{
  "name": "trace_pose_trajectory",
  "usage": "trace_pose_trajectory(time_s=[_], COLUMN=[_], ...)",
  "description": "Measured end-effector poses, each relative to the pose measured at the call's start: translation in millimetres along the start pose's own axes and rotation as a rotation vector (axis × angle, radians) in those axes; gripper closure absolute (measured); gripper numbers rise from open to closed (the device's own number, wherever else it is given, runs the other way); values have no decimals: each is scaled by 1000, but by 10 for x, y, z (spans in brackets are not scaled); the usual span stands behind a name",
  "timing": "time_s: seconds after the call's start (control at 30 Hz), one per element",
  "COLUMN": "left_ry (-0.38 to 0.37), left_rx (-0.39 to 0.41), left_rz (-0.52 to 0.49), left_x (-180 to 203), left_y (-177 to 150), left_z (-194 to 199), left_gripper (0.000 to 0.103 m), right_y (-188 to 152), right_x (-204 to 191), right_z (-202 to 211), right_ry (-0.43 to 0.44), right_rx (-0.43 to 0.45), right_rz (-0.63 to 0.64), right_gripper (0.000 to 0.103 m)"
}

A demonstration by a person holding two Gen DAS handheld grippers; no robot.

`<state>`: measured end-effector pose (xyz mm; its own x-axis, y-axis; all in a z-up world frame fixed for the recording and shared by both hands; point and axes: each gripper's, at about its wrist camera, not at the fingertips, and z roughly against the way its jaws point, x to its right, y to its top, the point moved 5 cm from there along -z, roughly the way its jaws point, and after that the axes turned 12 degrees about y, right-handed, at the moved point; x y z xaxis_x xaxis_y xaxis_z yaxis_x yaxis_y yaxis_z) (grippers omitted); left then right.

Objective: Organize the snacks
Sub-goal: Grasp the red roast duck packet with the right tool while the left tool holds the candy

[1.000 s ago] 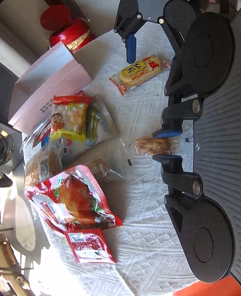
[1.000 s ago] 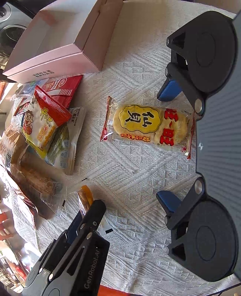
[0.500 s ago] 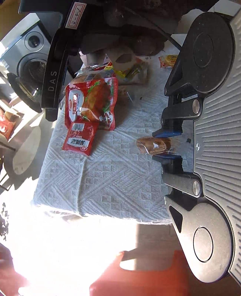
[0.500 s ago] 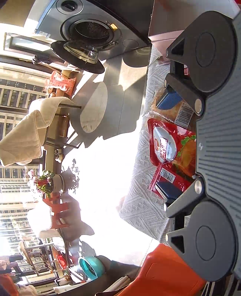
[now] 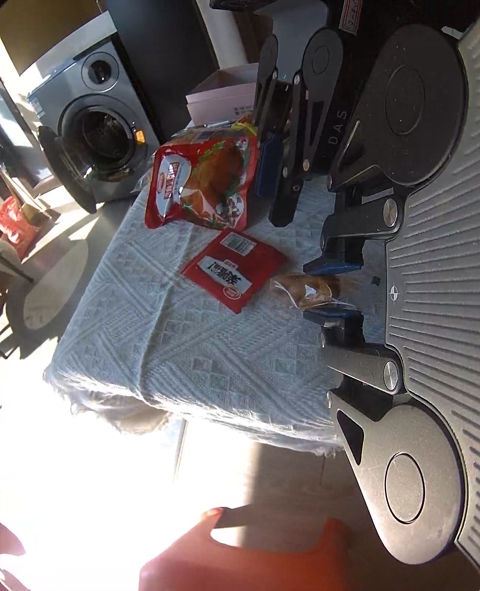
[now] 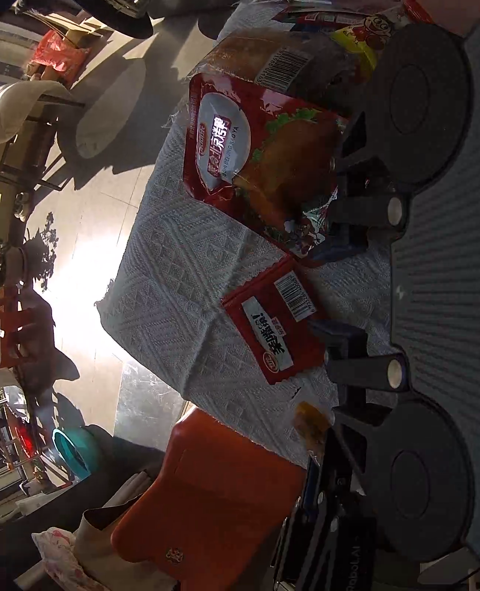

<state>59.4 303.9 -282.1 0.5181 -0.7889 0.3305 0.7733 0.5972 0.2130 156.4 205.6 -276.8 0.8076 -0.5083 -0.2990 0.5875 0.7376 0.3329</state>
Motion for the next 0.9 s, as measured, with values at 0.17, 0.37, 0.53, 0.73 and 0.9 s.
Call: trace_pose_trajectory(time_s=[0.17, 0.37, 0.53, 0.73, 0.9], left_ry=[-9, 54, 67, 40, 15], left_rx=[65, 123, 114, 84, 64], left_rz=[6, 11, 12, 7, -20], left_x=[68, -15, -91, -22, 179], left_y=[116, 418, 439, 358, 254], left_z=[83, 131, 118, 74, 70], left_gripper=[81, 81, 81, 81, 81], right_y=[236, 558, 535, 257, -128], right_x=[136, 582, 570, 406, 210], right_z=[400, 84, -381, -118, 129], right_ry=[-246, -351, -553, -486, -385], right_rx=[232, 291, 204, 185, 124], right_rz=[-37, -249, -123, 5, 31], right_gripper=[28, 12, 4, 40, 64])
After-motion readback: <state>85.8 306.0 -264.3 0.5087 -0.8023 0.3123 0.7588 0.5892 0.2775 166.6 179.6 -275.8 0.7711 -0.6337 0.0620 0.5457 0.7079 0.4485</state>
